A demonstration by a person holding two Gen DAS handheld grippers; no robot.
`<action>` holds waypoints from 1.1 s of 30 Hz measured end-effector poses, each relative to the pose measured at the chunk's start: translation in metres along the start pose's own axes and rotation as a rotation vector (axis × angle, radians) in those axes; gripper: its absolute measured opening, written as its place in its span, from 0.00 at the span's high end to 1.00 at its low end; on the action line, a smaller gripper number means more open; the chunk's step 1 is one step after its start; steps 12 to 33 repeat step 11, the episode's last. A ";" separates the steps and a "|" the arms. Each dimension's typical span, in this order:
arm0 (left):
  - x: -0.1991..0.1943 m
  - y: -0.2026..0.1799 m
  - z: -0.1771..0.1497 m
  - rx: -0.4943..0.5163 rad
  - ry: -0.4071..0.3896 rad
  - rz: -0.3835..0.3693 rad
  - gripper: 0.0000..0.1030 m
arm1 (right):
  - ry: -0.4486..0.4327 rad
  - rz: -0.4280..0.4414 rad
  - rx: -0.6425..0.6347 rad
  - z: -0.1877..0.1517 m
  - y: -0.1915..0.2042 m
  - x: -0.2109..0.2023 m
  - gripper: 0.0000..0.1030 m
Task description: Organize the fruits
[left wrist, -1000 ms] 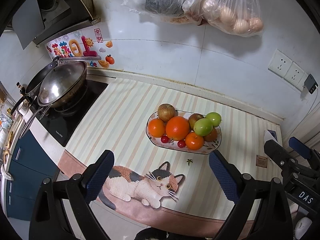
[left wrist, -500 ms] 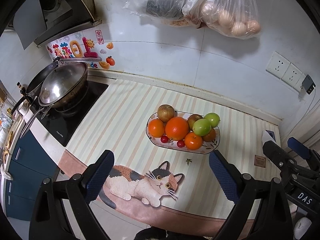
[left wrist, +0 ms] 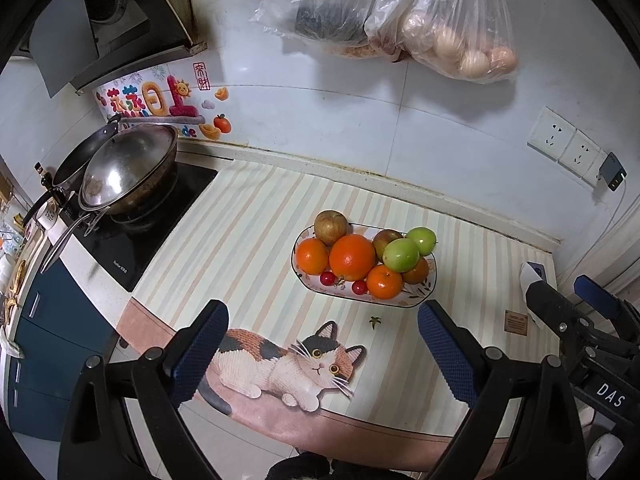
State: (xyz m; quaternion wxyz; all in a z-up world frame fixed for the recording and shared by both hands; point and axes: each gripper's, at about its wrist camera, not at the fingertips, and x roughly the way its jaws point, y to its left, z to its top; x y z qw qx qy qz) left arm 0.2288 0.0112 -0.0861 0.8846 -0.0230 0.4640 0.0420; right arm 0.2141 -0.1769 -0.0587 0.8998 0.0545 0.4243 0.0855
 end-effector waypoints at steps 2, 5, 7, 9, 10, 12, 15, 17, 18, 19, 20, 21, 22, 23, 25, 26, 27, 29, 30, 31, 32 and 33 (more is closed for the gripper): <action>-0.001 0.001 -0.001 -0.003 -0.001 0.001 0.06 | 0.000 0.003 0.002 0.000 0.000 0.000 0.05; -0.003 0.000 -0.001 -0.006 0.000 0.002 0.06 | 0.000 0.004 0.004 0.001 0.000 -0.001 0.05; -0.005 0.001 -0.002 -0.007 -0.003 0.005 0.06 | 0.001 0.004 0.003 0.000 0.000 -0.002 0.05; -0.006 0.003 -0.002 -0.011 -0.002 0.004 0.06 | 0.002 0.006 0.005 0.000 -0.001 -0.002 0.05; -0.007 0.003 -0.003 -0.013 -0.003 0.004 0.06 | 0.003 0.006 0.004 0.000 0.000 -0.002 0.05; -0.007 0.004 -0.003 -0.012 -0.005 0.005 0.06 | 0.004 0.005 0.004 0.000 0.000 -0.003 0.05; -0.007 0.004 -0.003 -0.012 -0.005 0.005 0.06 | 0.004 0.005 0.004 0.000 0.000 -0.003 0.05; -0.007 0.004 -0.003 -0.012 -0.005 0.005 0.06 | 0.004 0.005 0.004 0.000 0.000 -0.003 0.05; -0.007 0.004 -0.003 -0.012 -0.005 0.005 0.06 | 0.004 0.005 0.004 0.000 0.000 -0.003 0.05; -0.007 0.004 -0.003 -0.012 -0.005 0.005 0.06 | 0.004 0.005 0.004 0.000 0.000 -0.003 0.05; -0.007 0.004 -0.003 -0.012 -0.005 0.005 0.06 | 0.004 0.005 0.004 0.000 0.000 -0.003 0.05; -0.007 0.004 -0.003 -0.012 -0.005 0.005 0.06 | 0.004 0.005 0.004 0.000 0.000 -0.003 0.05; -0.007 0.004 -0.003 -0.012 -0.005 0.005 0.06 | 0.004 0.005 0.004 0.000 0.000 -0.003 0.05; -0.007 0.004 -0.003 -0.012 -0.005 0.005 0.06 | 0.004 0.005 0.004 0.000 0.000 -0.003 0.05; -0.007 0.004 -0.003 -0.012 -0.005 0.005 0.06 | 0.004 0.005 0.004 0.000 0.000 -0.003 0.05; -0.007 0.004 -0.003 -0.012 -0.005 0.005 0.06 | 0.004 0.005 0.004 0.000 0.000 -0.003 0.05; -0.007 0.004 -0.003 -0.012 -0.005 0.005 0.06 | 0.004 0.005 0.004 0.000 0.000 -0.003 0.05; -0.007 0.004 -0.003 -0.012 -0.005 0.005 0.06 | 0.004 0.005 0.004 0.000 0.000 -0.003 0.05; -0.007 0.004 -0.003 -0.012 -0.005 0.005 0.06 | 0.004 0.005 0.004 0.000 0.000 -0.003 0.05; -0.007 0.004 -0.003 -0.012 -0.005 0.005 0.06 | 0.004 0.005 0.004 0.000 0.000 -0.003 0.05; -0.007 0.004 -0.003 -0.012 -0.005 0.005 0.06 | 0.004 0.005 0.004 0.000 0.000 -0.003 0.05; -0.007 0.004 -0.003 -0.012 -0.005 0.005 0.06 | 0.004 0.005 0.004 0.000 0.000 -0.003 0.05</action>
